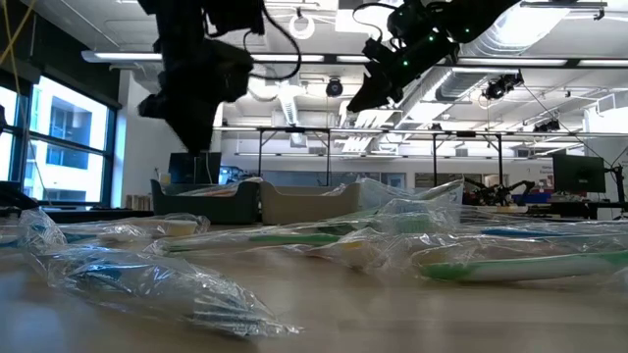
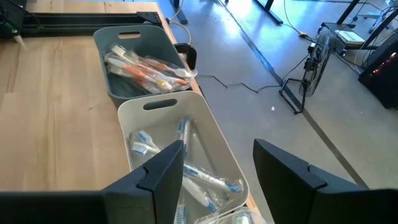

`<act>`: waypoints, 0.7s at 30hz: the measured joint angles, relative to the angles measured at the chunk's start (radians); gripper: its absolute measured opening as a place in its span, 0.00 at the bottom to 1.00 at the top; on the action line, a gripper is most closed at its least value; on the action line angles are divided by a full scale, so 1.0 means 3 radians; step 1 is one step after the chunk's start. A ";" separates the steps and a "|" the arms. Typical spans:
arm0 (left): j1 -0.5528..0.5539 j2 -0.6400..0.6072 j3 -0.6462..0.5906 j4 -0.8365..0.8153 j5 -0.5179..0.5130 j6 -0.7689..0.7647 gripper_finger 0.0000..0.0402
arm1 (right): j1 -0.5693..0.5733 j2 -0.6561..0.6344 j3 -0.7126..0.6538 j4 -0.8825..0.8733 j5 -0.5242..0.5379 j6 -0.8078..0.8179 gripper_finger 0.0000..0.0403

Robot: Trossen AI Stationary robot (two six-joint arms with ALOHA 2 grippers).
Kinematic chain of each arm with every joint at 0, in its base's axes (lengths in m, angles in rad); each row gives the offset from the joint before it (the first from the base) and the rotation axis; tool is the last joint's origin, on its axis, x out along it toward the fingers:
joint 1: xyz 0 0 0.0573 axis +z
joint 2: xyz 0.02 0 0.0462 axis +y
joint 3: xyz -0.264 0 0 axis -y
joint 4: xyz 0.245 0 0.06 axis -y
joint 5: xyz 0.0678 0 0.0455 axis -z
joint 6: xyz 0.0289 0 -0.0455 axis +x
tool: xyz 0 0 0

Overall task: Pick & Place Toothbrushes
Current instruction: Put the orange toothbrush into the dark blue bin

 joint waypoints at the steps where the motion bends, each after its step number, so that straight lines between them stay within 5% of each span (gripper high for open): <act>1: 0.0000 0.0010 -0.0027 -0.0046 0.0052 -0.0039 0.26 | 0.0000 0.0000 0.0000 0.0001 0.0000 -0.0001 0.47; 21: -0.0047 0.0062 -0.0283 -0.0027 0.0241 0.0553 0.26 | 0.0000 0.0000 0.0000 -0.0012 -0.0002 0.0015 0.47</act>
